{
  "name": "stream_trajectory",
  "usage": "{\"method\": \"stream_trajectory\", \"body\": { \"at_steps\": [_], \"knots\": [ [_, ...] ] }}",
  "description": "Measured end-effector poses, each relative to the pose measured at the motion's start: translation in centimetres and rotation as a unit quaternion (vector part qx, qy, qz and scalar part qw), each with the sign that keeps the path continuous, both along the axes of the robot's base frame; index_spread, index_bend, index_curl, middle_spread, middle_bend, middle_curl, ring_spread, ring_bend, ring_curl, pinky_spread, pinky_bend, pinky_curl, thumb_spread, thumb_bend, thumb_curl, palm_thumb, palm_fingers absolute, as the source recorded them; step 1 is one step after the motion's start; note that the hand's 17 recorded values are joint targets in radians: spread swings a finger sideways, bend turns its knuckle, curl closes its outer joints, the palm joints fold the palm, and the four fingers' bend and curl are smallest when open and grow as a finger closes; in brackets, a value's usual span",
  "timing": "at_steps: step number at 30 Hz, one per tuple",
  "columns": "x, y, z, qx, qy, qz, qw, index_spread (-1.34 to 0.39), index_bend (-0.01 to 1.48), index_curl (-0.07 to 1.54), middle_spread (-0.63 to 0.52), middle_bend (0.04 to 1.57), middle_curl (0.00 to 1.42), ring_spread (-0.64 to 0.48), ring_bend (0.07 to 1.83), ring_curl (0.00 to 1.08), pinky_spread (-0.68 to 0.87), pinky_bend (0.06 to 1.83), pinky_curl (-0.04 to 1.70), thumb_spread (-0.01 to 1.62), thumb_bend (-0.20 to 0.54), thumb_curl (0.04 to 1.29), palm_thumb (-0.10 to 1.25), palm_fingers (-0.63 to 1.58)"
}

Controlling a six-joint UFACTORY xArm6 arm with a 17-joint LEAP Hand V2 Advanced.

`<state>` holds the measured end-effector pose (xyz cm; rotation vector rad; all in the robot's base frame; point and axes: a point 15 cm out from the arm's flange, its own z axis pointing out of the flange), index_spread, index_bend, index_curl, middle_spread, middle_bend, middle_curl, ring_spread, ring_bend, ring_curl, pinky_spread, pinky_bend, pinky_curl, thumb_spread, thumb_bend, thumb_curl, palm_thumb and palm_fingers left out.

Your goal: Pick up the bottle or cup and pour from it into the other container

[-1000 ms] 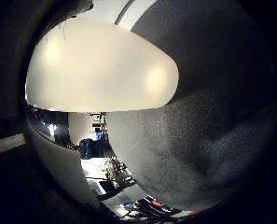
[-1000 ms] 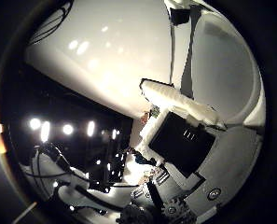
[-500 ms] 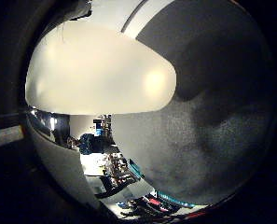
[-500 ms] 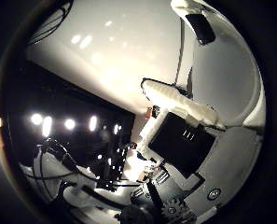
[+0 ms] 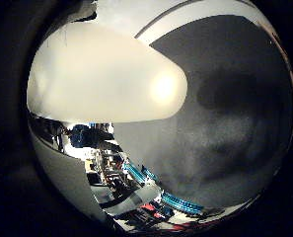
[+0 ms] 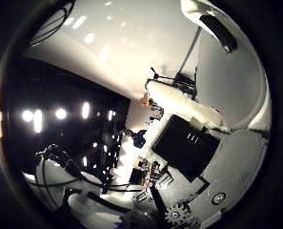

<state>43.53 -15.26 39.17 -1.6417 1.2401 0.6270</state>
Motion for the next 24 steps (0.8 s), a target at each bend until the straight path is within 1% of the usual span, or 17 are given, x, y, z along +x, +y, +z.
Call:
{"method": "stream_trajectory", "body": {
  "at_steps": [7,10,14,20,24],
  "knots": [
    [1.1,6.0,3.9,-0.079,-0.019,0.026,0.996,-0.56,0.31,1.15,-0.27,0.96,0.92,-0.25,1.23,0.66,-0.35,1.20,0.63,0.71,-0.028,0.66,0.91,1.04],
    [1.3,8.8,4.9,-0.117,-0.020,0.042,0.992,-0.56,0.32,1.16,-0.27,0.96,0.94,-0.26,1.23,0.67,-0.34,1.20,0.66,0.72,-0.026,0.66,0.92,1.03],
    [1.9,13.0,6.5,-0.169,-0.034,0.055,0.983,-0.57,0.35,1.16,-0.28,0.97,0.97,-0.26,1.24,0.69,-0.33,1.19,0.69,0.74,-0.028,0.67,0.92,1.03],
    [1.8,18.7,7.5,-0.208,-0.026,0.079,0.975,-0.57,0.36,1.17,-0.29,0.96,1.00,-0.26,1.24,0.71,-0.33,1.19,0.72,0.73,-0.028,0.67,0.91,1.04],
    [2.5,22.1,7.7,-0.238,-0.032,0.080,0.967,-0.57,0.37,1.17,-0.29,0.95,1.02,-0.27,1.24,0.72,-0.33,1.18,0.75,0.73,-0.026,0.67,0.92,1.03]
  ]
}}
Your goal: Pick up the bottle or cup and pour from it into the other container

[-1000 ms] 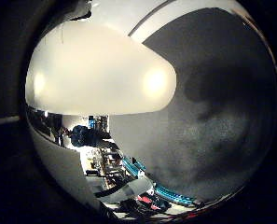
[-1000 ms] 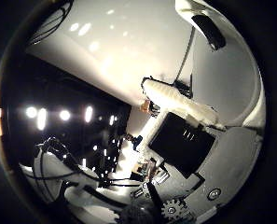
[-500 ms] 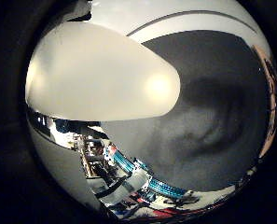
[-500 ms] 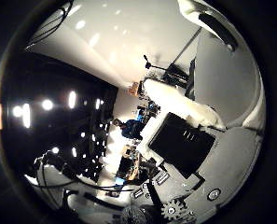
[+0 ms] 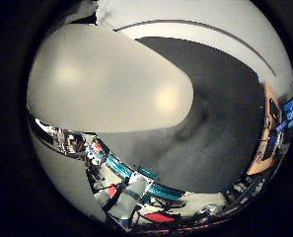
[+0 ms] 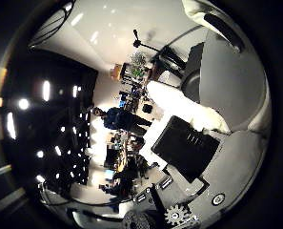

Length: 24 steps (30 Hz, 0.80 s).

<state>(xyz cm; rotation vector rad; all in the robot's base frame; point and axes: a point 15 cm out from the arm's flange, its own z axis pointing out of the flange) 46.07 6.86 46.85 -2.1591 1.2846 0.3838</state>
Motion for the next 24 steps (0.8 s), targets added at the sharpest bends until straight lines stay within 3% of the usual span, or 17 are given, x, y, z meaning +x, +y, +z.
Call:
{"method": "stream_trajectory", "body": {
  "at_steps": [6,13,20,24],
  "knots": [
    [2.5,3.1,-1.2,-0.102,-0.031,-0.025,0.994,-0.57,0.38,1.17,-0.31,0.95,1.05,-0.27,1.25,0.73,-0.33,1.18,0.77,0.73,-0.028,0.67,0.91,1.02],
    [2.4,9.4,-4.4,-0.166,-0.009,0.001,0.986,-0.57,0.38,1.17,-0.32,0.93,1.07,-0.27,1.25,0.74,-0.33,1.17,0.80,0.73,-0.028,0.68,0.91,1.03],
    [3.8,14.0,-5.7,-0.234,-0.041,0.014,0.971,-0.57,0.38,1.17,-0.33,0.91,1.09,-0.27,1.24,0.74,-0.34,1.16,0.81,0.72,-0.029,0.68,0.91,1.04],
    [4.9,15.9,-5.7,-0.262,-0.084,0.019,0.961,-0.57,0.39,1.16,-0.33,0.90,1.09,-0.27,1.24,0.74,-0.34,1.15,0.81,0.71,-0.029,0.68,0.91,1.06]
  ]
}}
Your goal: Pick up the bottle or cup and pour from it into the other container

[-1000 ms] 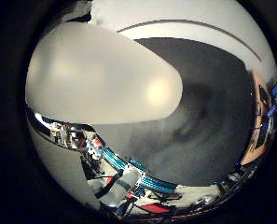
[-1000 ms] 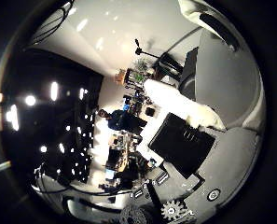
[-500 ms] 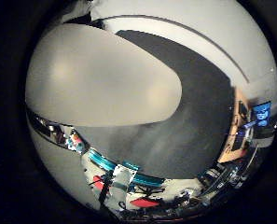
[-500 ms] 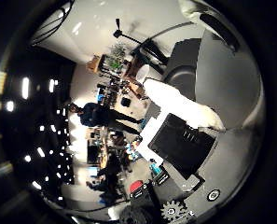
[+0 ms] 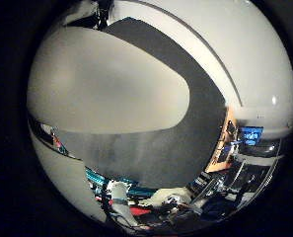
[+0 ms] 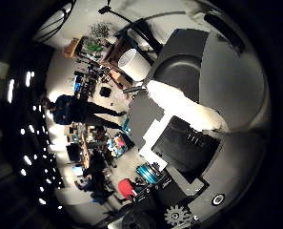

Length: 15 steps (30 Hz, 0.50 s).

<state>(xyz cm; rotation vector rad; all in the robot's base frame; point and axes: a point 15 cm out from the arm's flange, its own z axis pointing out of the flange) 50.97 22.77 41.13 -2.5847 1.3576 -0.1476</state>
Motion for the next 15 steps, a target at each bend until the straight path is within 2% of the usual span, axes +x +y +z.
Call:
{"method": "stream_trajectory", "body": {
  "at_steps": [9,15],
  "knots": [
    [1.5,3.2,0.0,-0.112,-0.092,0.061,0.988,-0.56,0.39,1.16,-0.34,0.90,1.10,-0.27,1.23,0.75,-0.34,1.15,0.81,0.66,-0.030,0.69,0.91,1.07],
    [2.2,4.3,0.1,-0.202,-0.142,0.105,0.963,-0.56,0.40,1.15,-0.34,0.90,1.10,-0.27,1.23,0.75,-0.33,1.16,0.81,0.66,-0.030,0.69,0.90,1.07]
  ]
}}
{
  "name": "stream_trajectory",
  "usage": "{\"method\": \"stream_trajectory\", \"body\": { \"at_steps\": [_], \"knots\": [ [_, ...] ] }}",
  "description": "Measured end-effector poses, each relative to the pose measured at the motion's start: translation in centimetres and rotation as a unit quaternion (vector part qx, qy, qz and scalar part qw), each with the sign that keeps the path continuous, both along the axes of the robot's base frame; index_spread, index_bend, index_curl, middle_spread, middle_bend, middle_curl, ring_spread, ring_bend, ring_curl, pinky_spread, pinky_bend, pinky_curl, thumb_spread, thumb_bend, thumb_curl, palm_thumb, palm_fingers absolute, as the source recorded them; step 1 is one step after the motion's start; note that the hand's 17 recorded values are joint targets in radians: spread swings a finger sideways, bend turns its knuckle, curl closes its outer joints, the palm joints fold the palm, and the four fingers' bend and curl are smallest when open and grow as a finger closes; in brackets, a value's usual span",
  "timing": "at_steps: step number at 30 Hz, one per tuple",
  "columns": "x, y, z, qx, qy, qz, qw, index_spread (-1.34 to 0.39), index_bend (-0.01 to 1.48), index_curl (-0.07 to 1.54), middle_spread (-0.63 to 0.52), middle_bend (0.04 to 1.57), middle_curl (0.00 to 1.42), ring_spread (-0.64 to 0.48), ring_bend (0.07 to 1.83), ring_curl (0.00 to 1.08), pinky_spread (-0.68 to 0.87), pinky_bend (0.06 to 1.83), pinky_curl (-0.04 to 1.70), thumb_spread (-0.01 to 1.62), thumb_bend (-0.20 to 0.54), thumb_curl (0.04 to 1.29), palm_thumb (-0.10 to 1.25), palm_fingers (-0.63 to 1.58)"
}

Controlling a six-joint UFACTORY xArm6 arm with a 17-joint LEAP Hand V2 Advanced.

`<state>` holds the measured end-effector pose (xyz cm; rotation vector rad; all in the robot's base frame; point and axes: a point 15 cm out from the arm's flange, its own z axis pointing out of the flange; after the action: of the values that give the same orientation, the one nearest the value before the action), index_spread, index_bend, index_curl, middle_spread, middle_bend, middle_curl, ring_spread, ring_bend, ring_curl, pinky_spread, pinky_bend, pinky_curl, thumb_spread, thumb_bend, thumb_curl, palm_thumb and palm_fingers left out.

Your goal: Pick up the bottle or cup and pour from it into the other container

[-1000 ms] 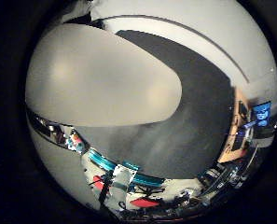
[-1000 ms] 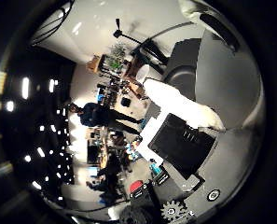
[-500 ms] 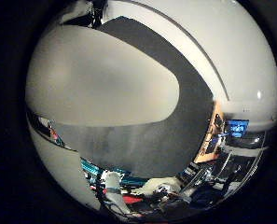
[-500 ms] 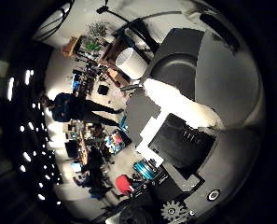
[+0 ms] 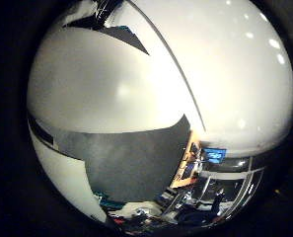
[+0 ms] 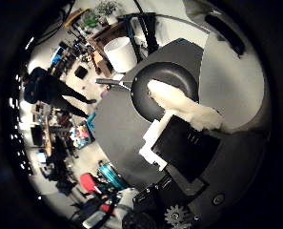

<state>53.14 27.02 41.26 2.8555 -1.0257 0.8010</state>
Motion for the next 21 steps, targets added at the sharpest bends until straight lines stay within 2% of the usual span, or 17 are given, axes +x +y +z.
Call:
{"method": "stream_trajectory", "body": {
  "at_steps": [9,21],
  "knots": [
    [1.1,1.7,0.0,-0.122,-0.058,0.058,0.989,-0.57,0.40,1.15,-0.34,0.90,1.11,-0.27,1.23,0.75,-0.34,1.16,0.80,0.64,-0.031,0.70,0.90,1.07],
    [1.2,3.9,-1.0,-0.205,-0.077,0.112,0.969,-0.58,0.39,1.16,-0.34,0.89,1.11,-0.27,1.23,0.75,-0.34,1.17,0.79,0.63,-0.031,0.70,0.89,1.07]
  ]
}}
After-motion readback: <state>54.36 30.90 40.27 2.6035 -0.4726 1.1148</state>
